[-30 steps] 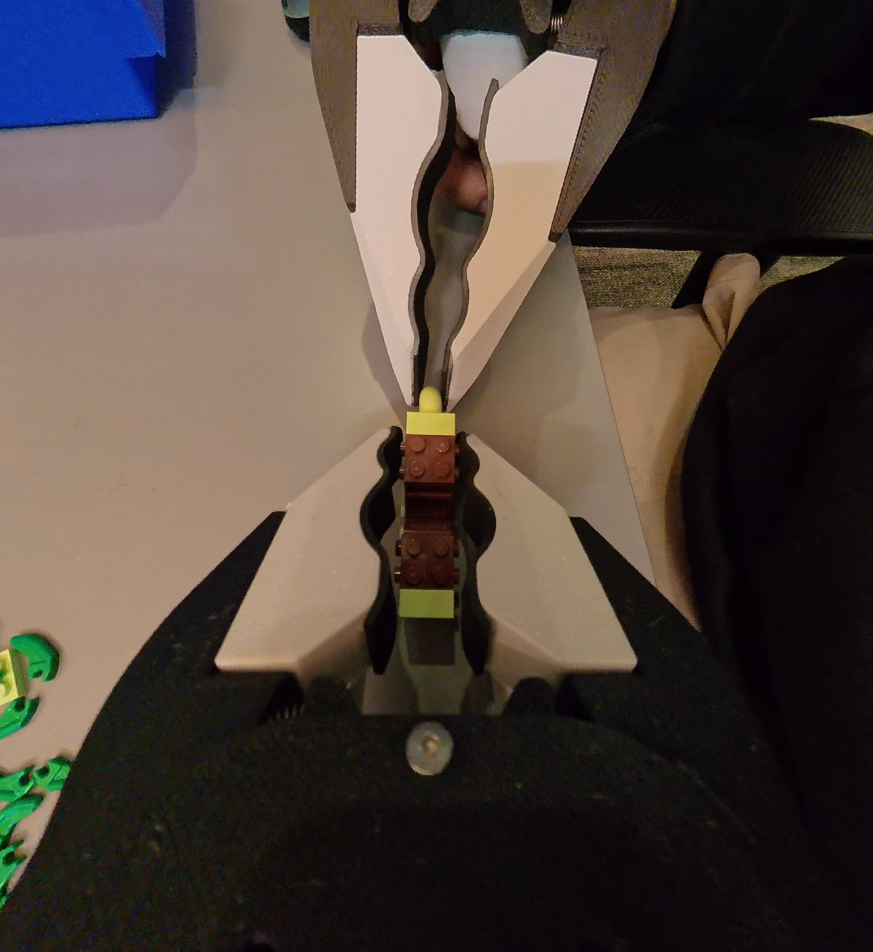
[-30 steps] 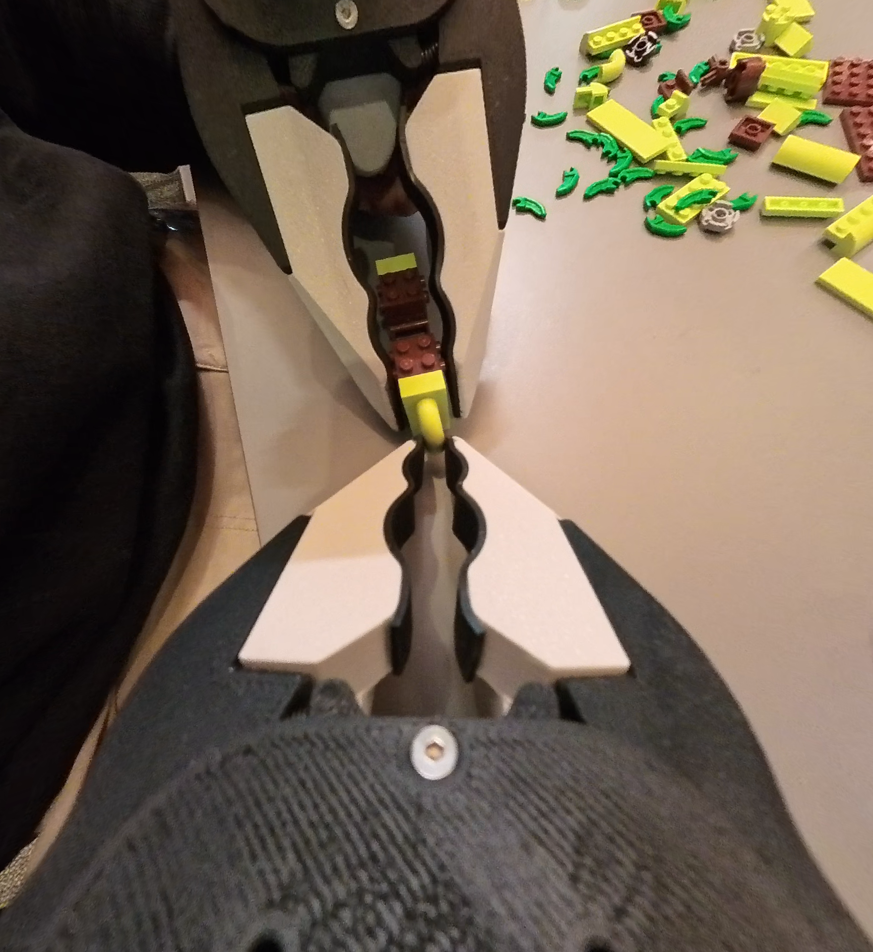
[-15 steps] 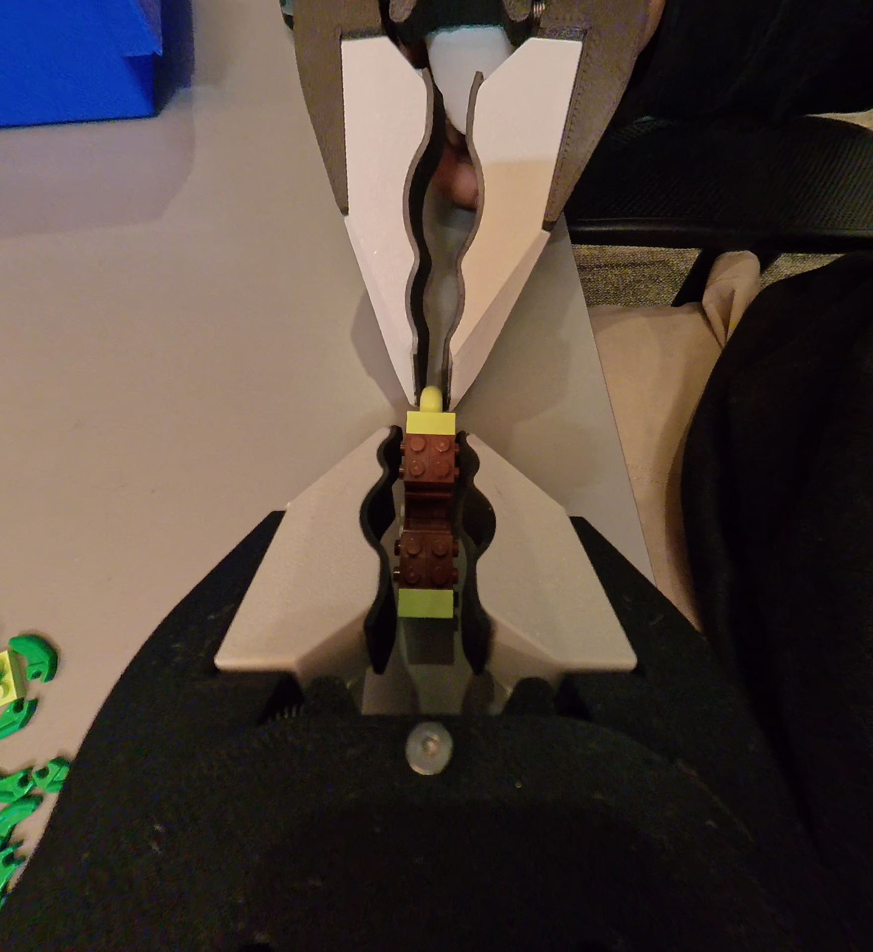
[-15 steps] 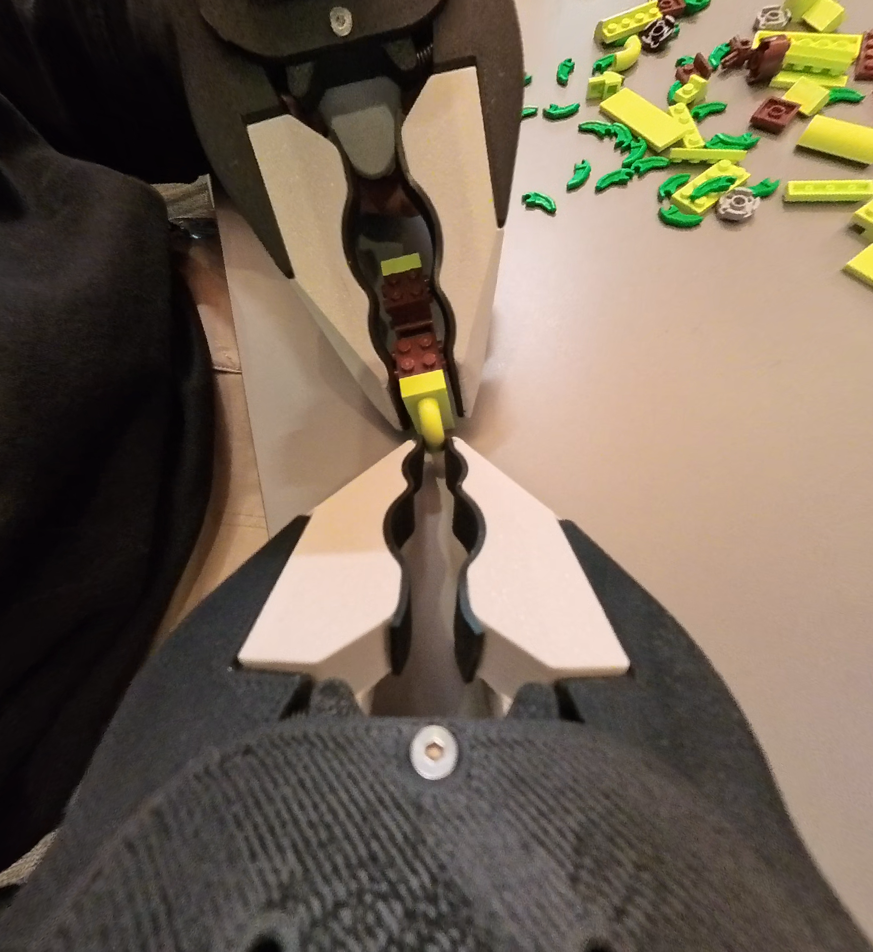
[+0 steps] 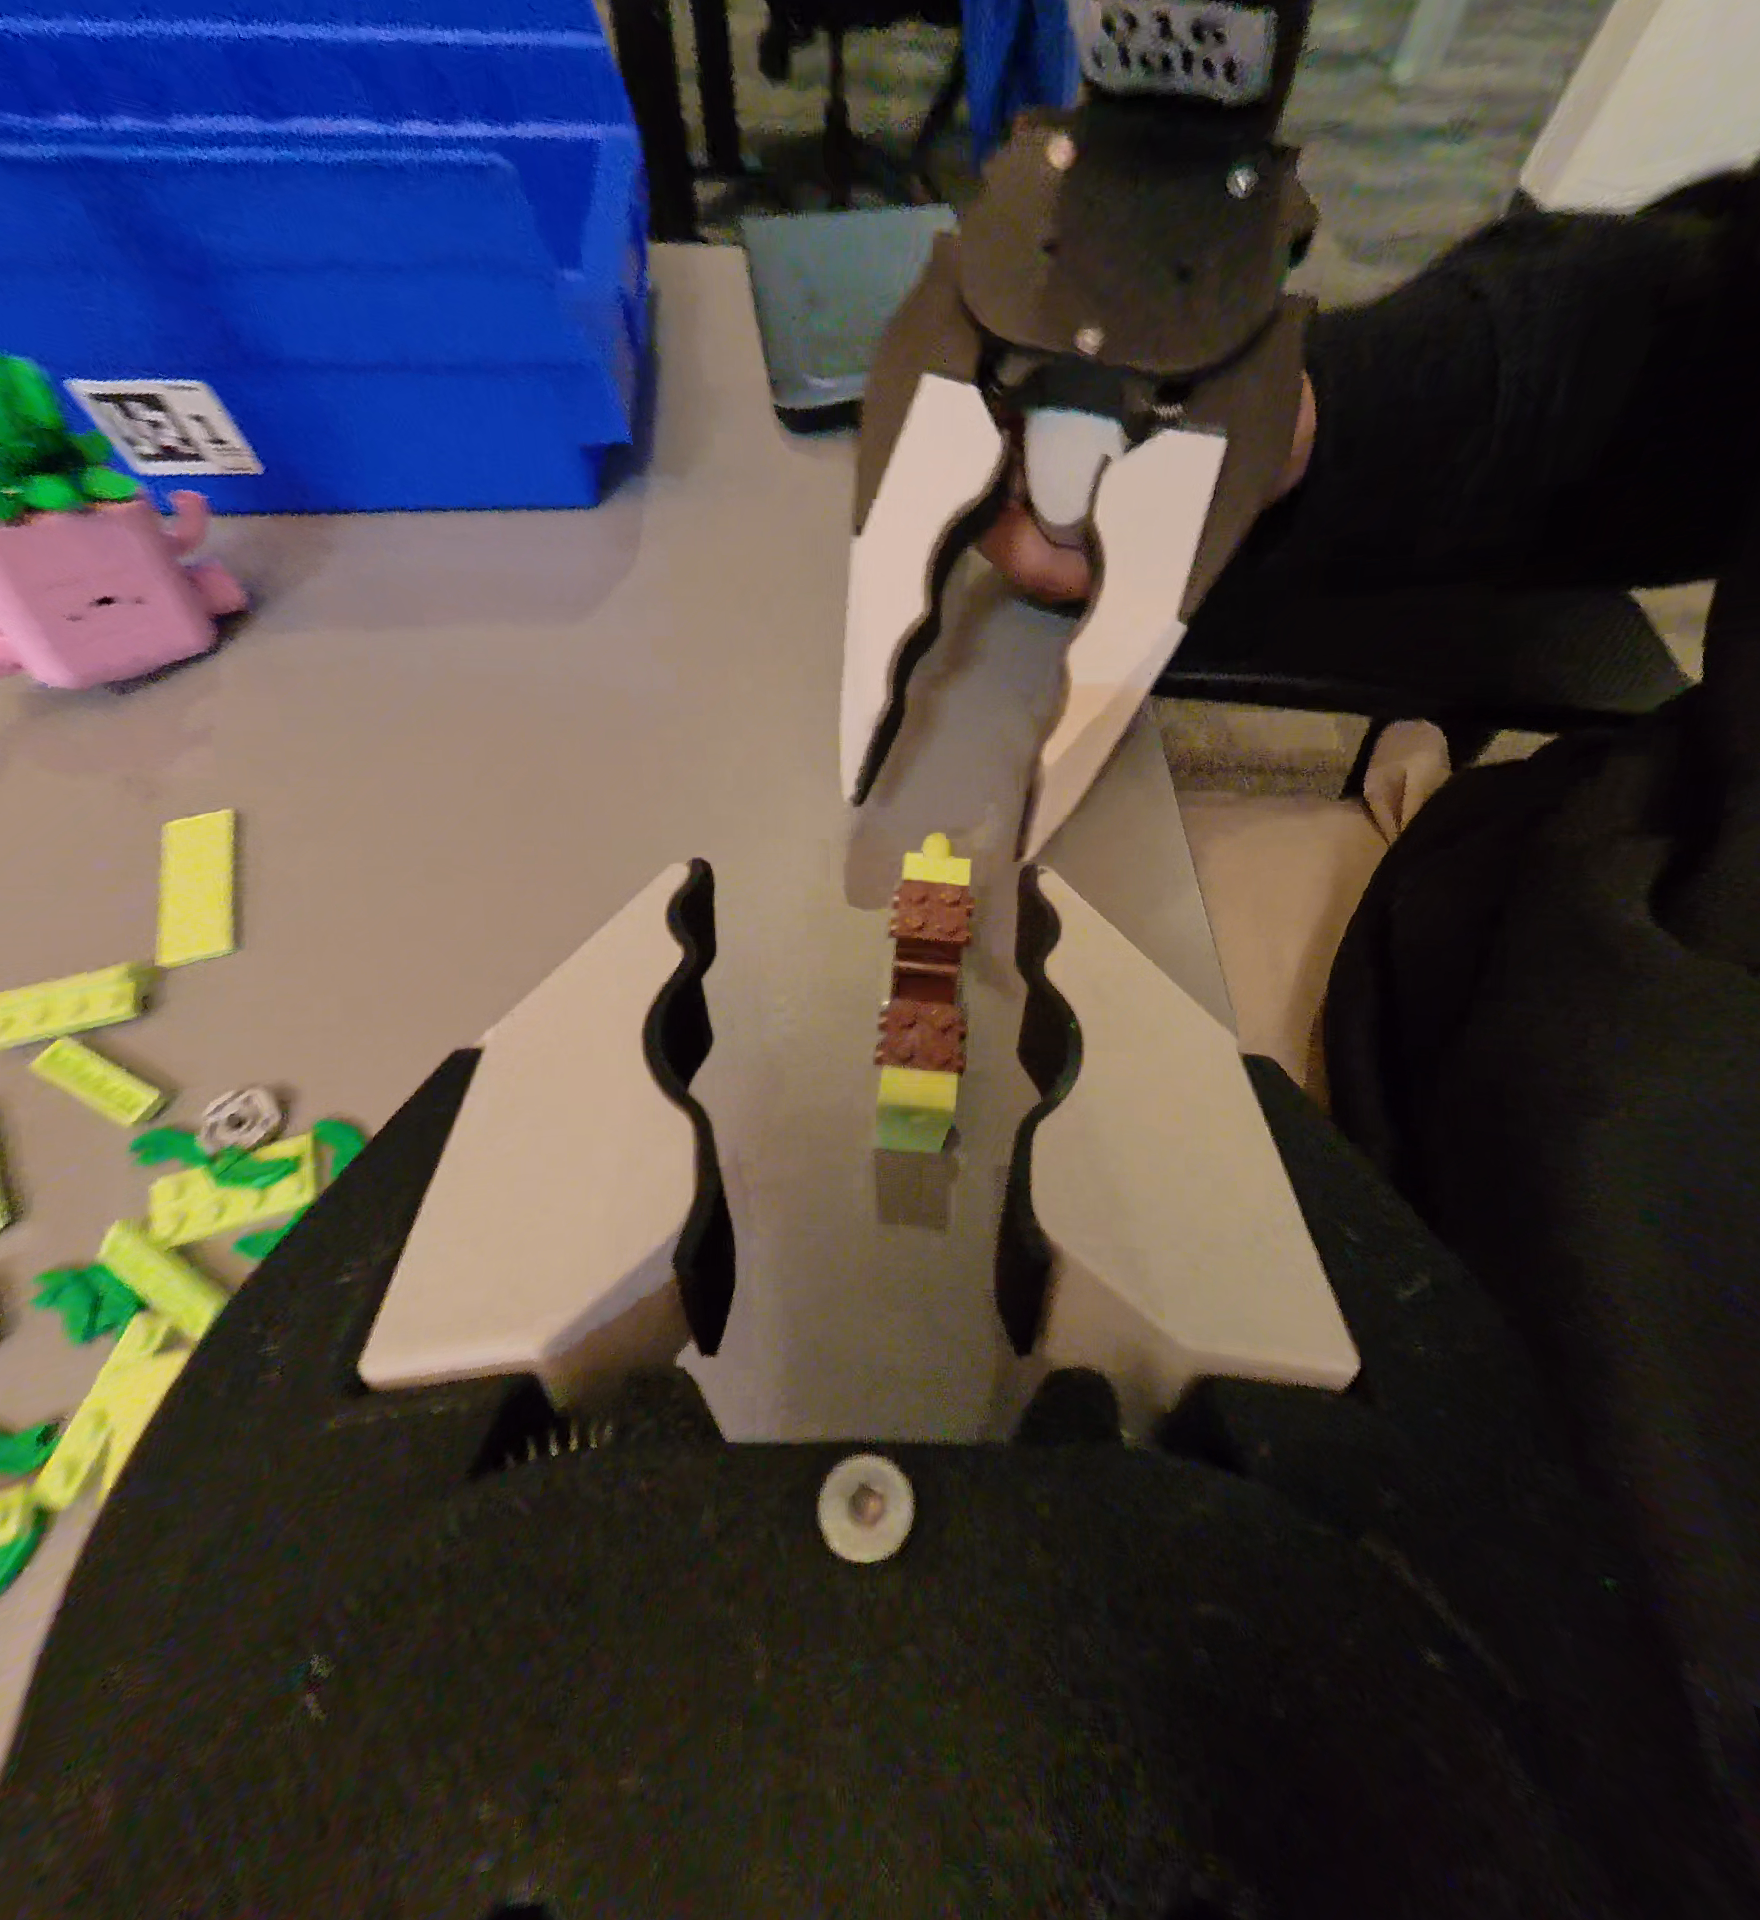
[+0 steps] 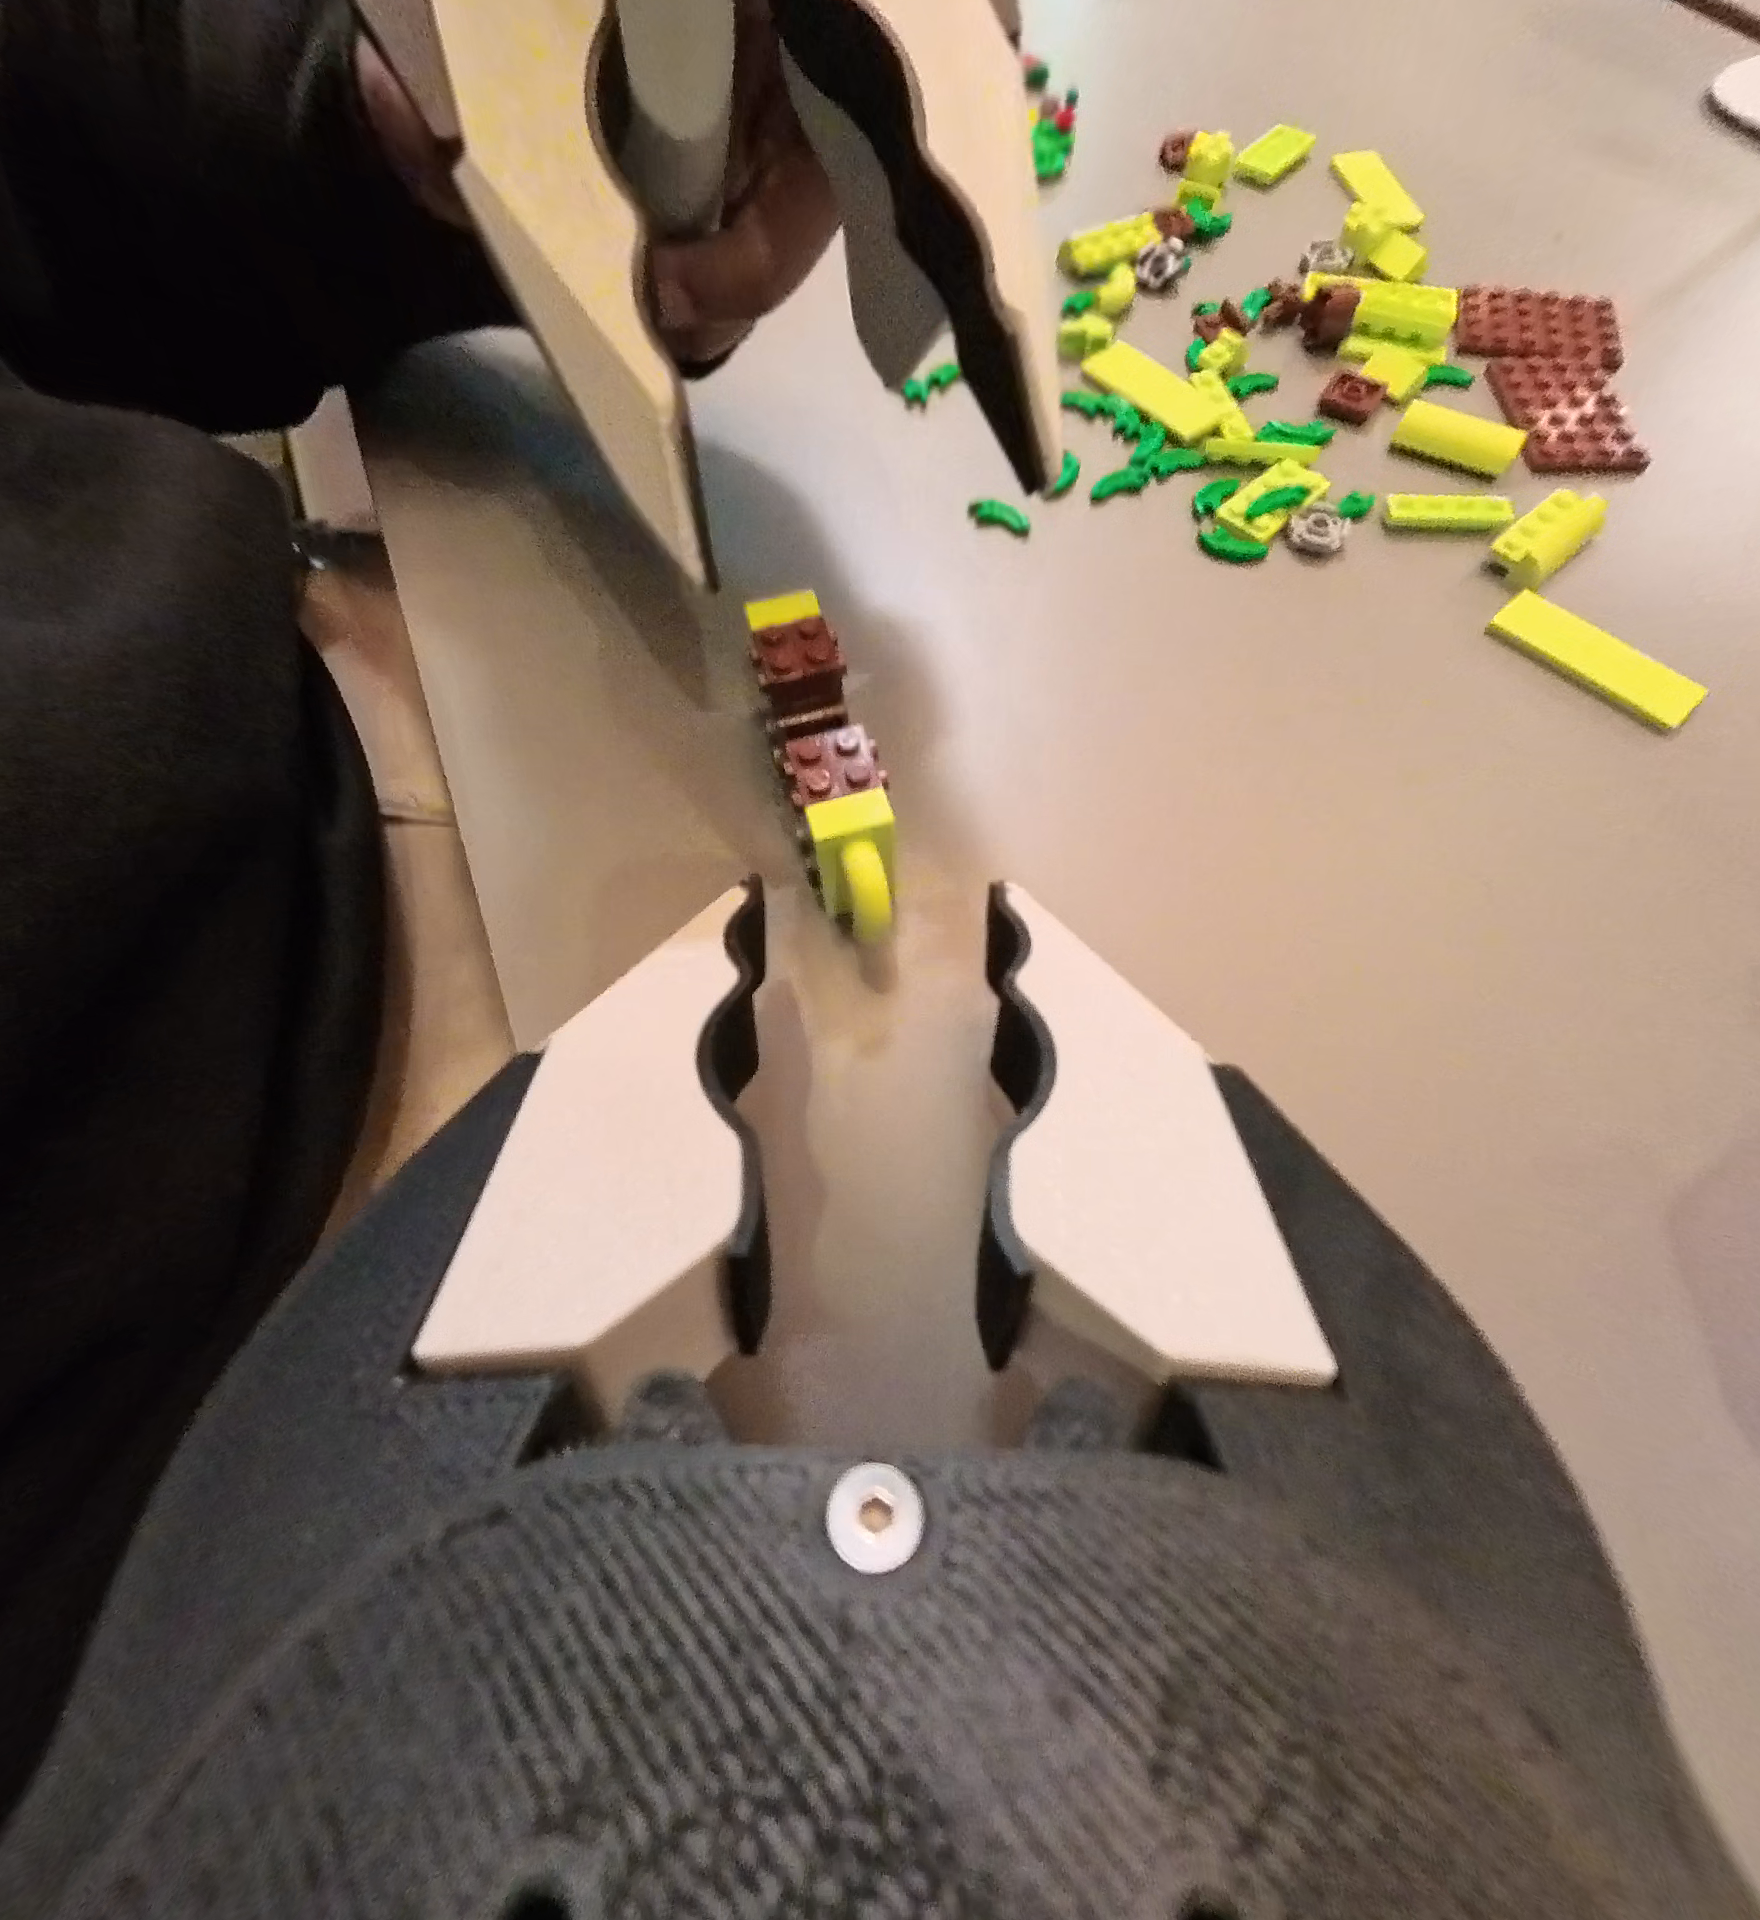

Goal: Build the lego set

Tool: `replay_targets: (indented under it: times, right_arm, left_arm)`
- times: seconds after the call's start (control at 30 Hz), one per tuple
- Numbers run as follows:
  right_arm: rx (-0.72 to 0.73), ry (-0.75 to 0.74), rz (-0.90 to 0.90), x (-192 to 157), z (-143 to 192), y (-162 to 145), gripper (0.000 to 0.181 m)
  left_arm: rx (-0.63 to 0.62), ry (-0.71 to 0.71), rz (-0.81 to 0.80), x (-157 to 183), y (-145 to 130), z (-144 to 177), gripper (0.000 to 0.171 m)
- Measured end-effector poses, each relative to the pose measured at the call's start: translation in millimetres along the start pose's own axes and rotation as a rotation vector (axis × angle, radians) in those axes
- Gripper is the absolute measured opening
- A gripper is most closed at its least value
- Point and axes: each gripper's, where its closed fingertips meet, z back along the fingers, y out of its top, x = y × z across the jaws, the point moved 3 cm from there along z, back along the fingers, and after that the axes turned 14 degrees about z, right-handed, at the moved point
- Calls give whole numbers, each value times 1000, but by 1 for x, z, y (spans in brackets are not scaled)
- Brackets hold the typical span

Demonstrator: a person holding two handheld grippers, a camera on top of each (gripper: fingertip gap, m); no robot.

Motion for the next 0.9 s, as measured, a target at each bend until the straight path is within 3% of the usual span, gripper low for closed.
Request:
replay_targets:
  times: [0.13,0.27,0.37,0.63,0.9]
  right_arm:
    - [63,-11,-16,-1,-4,13,47]
    - [-20,9,-7,-3,-17,8,51]
    - [-89,35,-2,-2,-28,3,37]
    - [-140,77,54,19,-46,1,22]
    - [-139,83,67,57,-62,3,22]
  left_arm:
    - [88,46,61,-12,-3,27,58]
    - [168,21,119,-9,-8,51,58]
    - [209,-50,159,0,-11,62,61]
    - [211,-45,164,-1,-15,64,60]
    - [213,-39,184,-6,-18,61,59]
